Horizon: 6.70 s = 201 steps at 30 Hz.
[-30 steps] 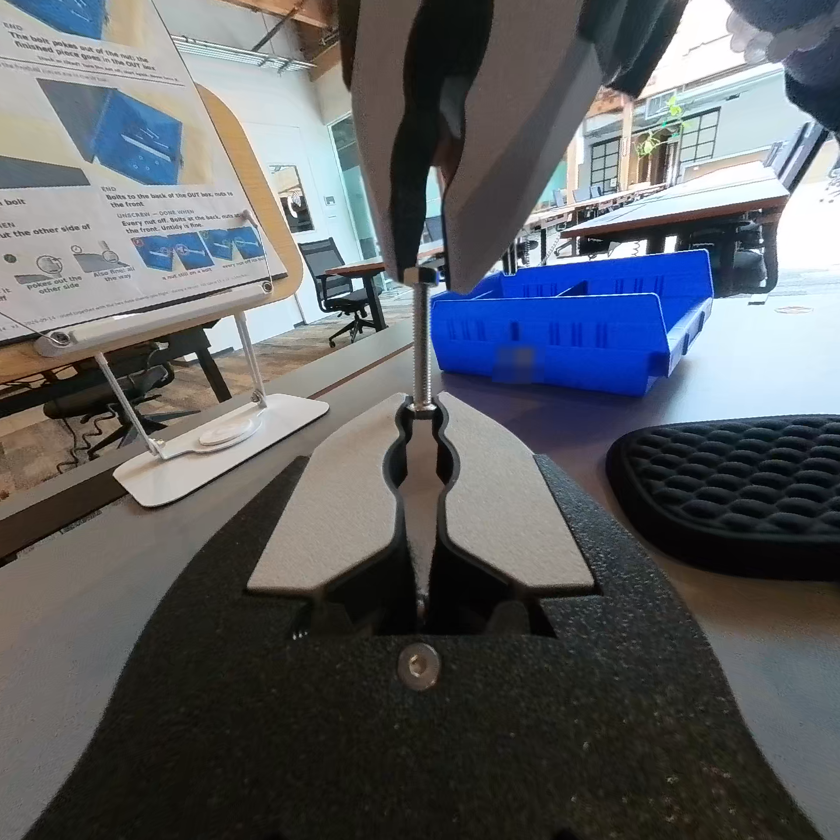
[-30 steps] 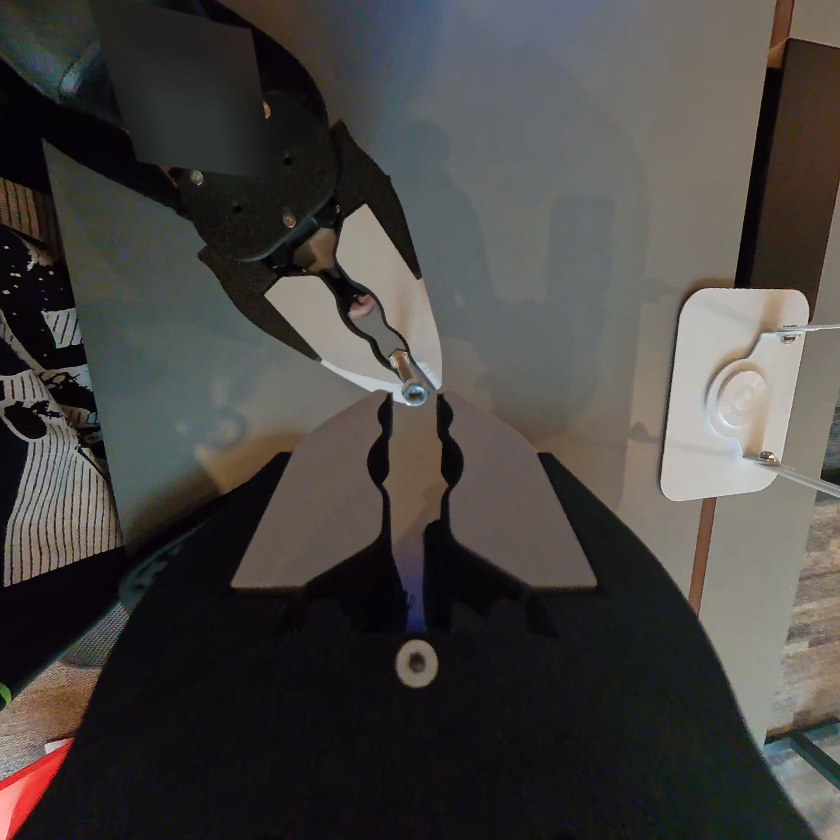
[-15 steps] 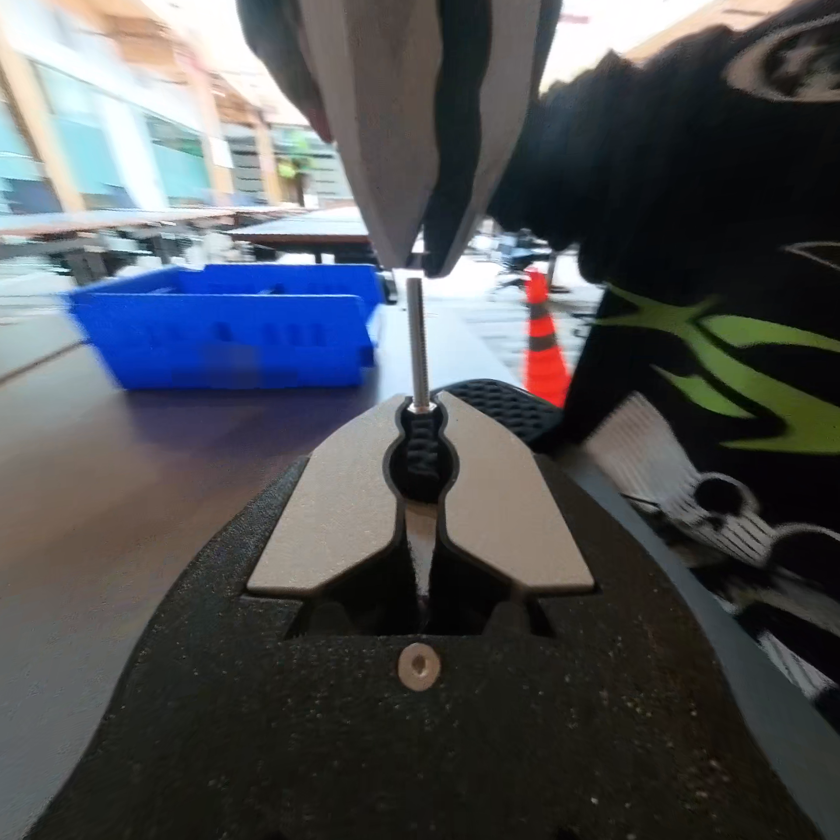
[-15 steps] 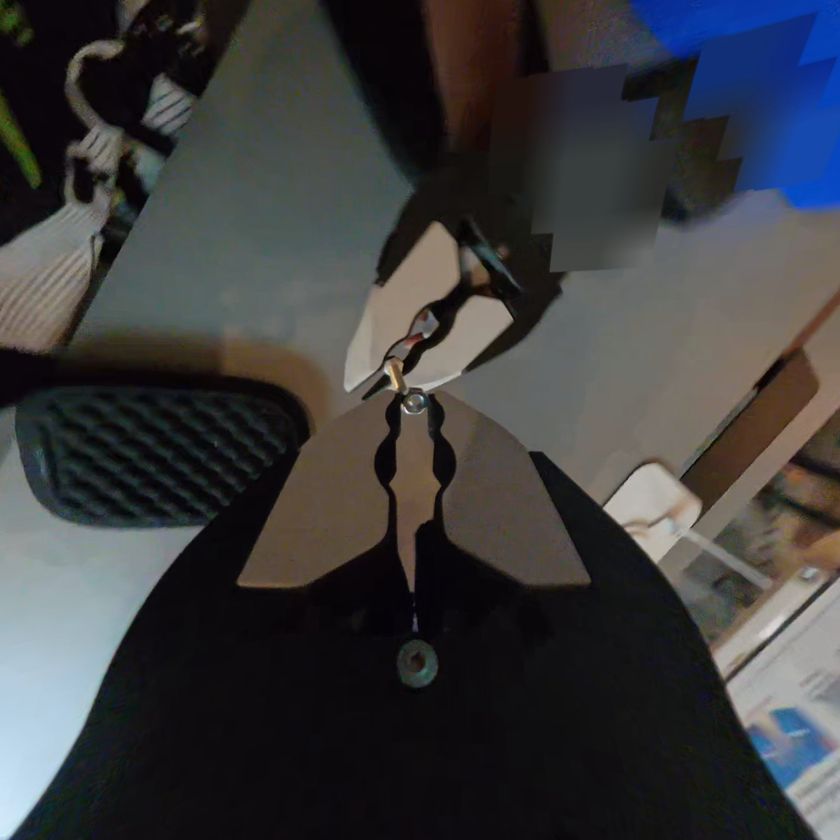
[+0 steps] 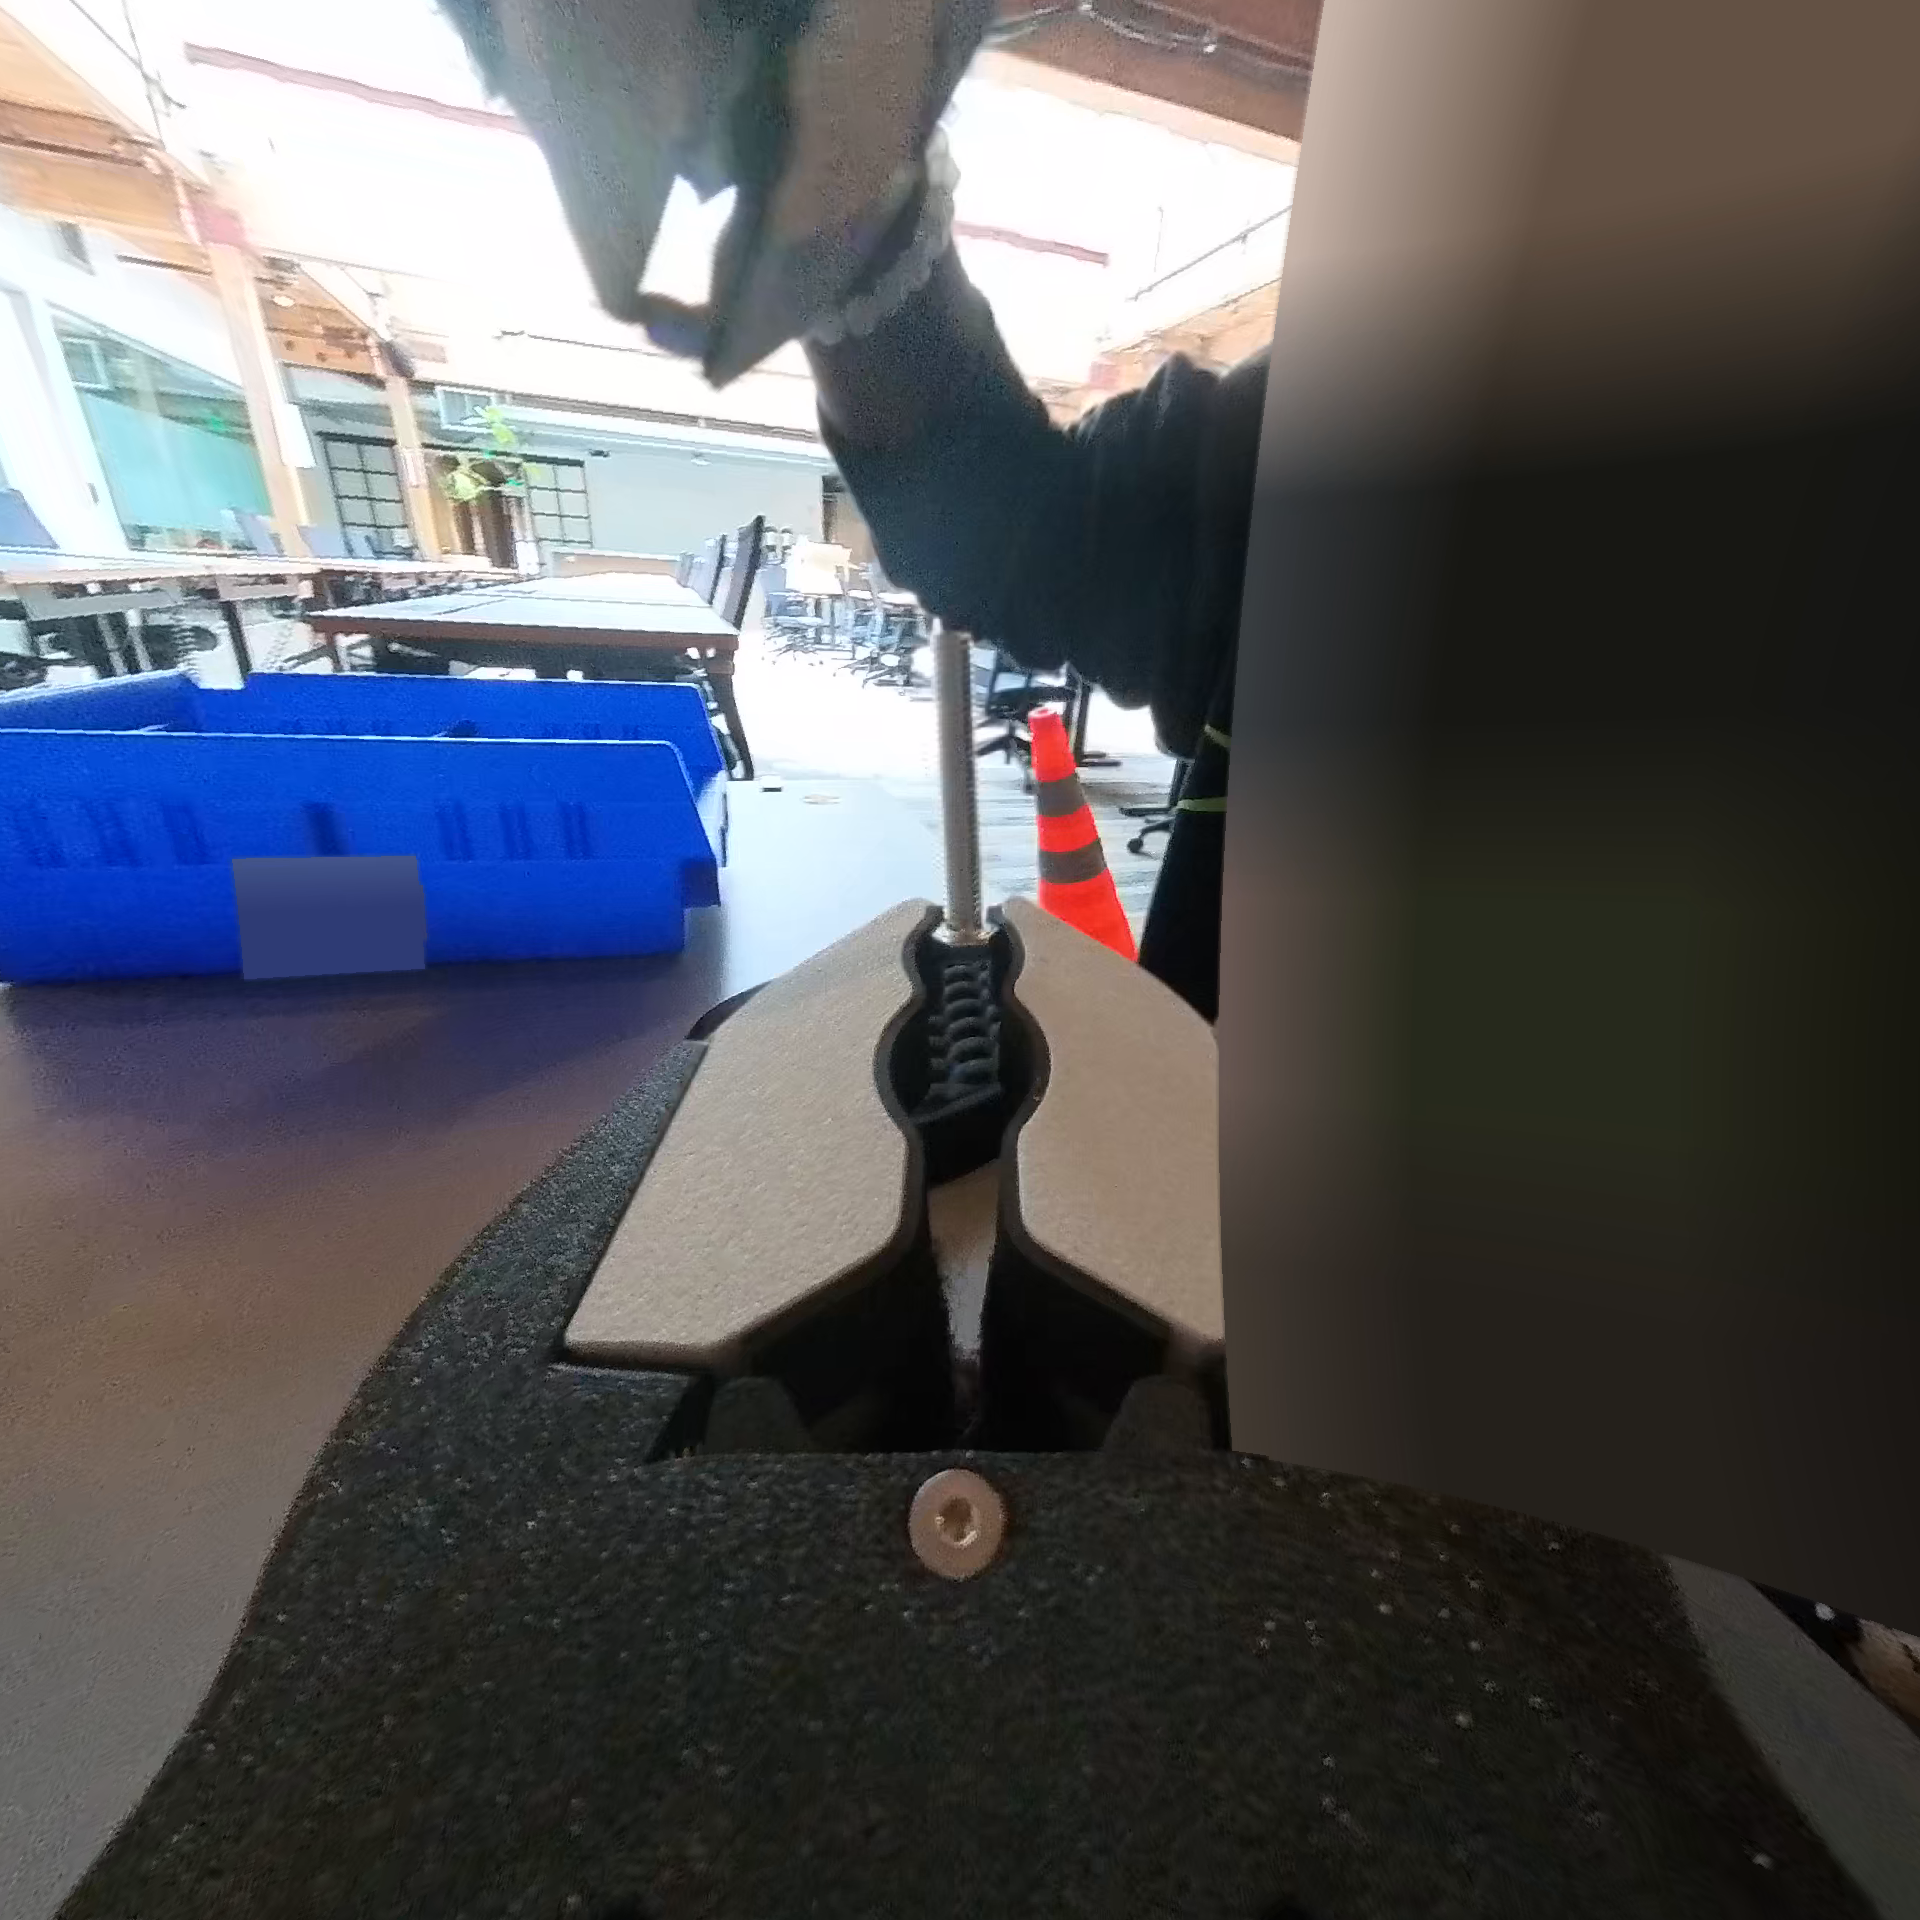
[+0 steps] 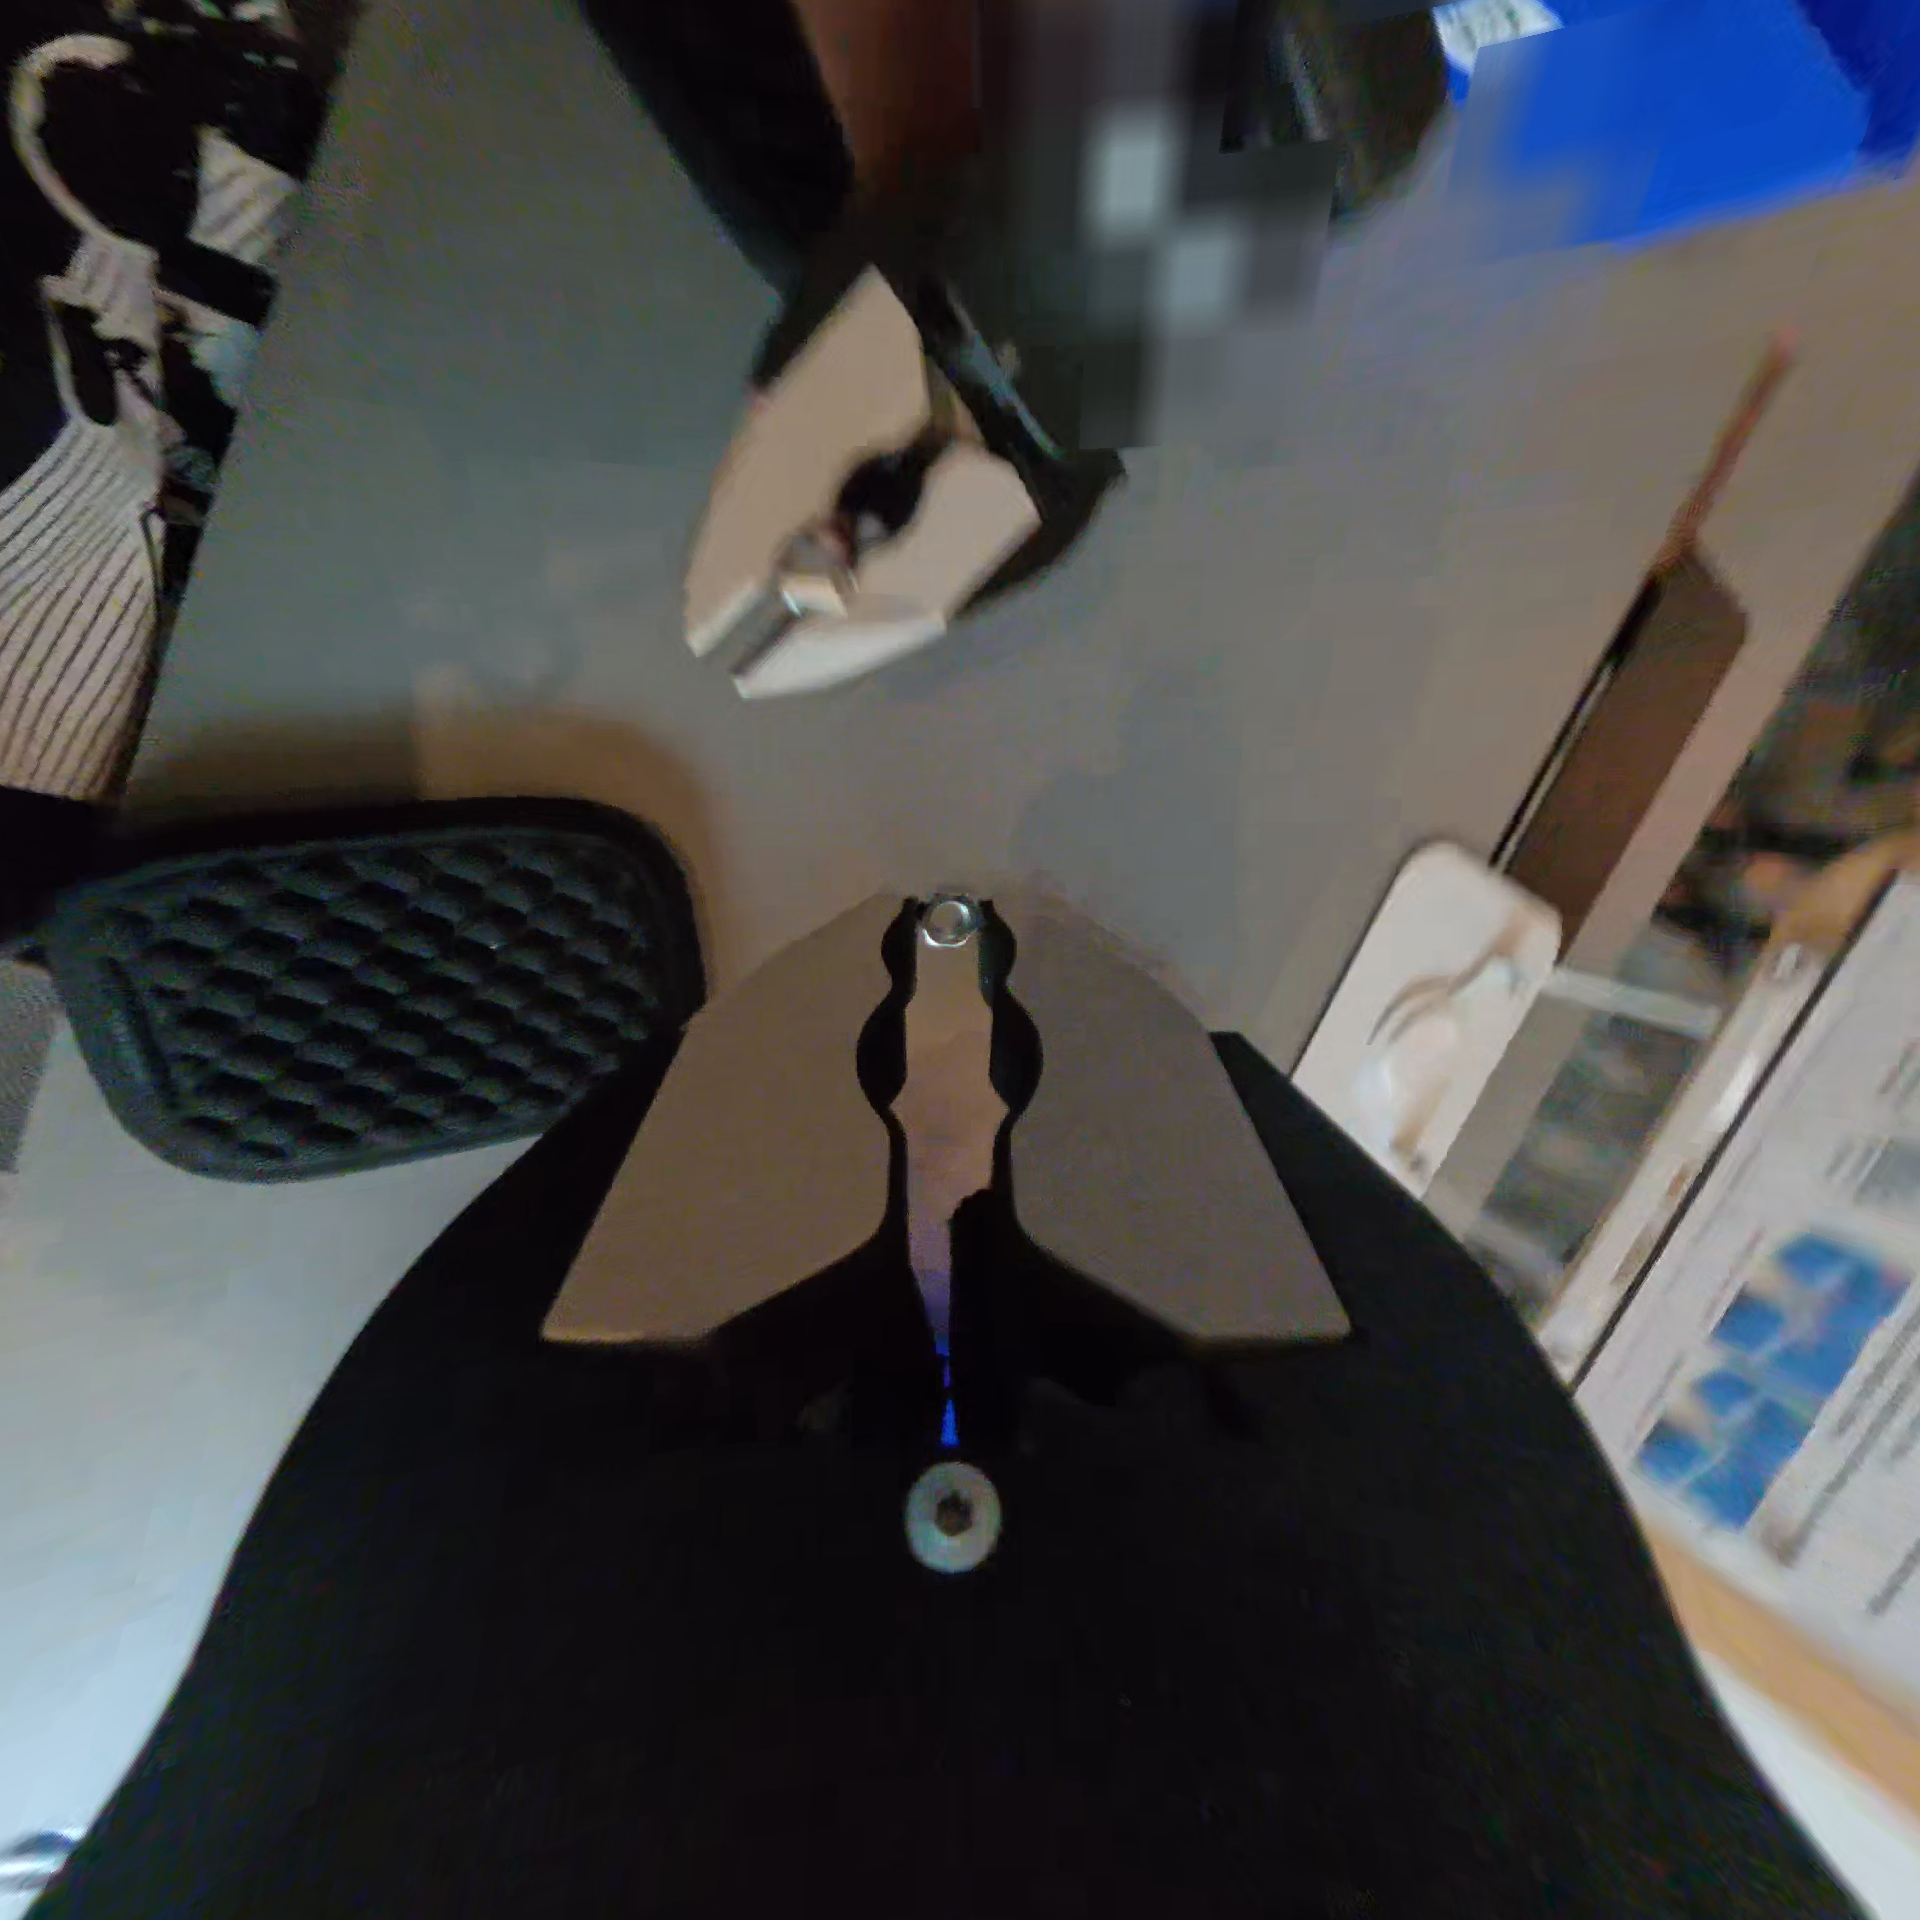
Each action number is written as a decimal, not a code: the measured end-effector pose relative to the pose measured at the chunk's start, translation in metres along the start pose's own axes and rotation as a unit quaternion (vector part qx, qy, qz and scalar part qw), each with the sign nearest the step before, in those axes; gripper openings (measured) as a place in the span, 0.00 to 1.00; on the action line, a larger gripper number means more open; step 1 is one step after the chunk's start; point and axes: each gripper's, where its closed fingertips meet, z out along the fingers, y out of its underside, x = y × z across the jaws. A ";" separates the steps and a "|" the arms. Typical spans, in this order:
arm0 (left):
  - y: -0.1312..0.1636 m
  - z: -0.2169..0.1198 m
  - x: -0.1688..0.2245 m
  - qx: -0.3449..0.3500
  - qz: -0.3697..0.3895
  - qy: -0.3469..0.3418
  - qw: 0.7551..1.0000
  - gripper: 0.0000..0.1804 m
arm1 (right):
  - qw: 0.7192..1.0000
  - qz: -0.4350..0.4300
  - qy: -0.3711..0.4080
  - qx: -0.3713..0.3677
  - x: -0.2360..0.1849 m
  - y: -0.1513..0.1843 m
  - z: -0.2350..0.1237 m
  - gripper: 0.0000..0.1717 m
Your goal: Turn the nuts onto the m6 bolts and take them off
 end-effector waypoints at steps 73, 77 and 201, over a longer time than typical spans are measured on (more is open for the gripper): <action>0.008 0.009 -0.023 -0.039 0.091 -0.119 0.988 0.52 | 0.796 0.369 0.326 0.352 -0.010 0.039 -0.041 0.03; 0.008 0.004 -0.035 -0.050 0.092 -0.153 0.983 0.62 | 0.767 0.433 0.421 0.218 0.008 0.139 -0.095 0.03; -0.179 -0.295 -0.039 -0.007 0.077 -0.559 0.826 0.03 | 0.723 0.453 0.330 0.405 0.005 0.067 0.017 0.19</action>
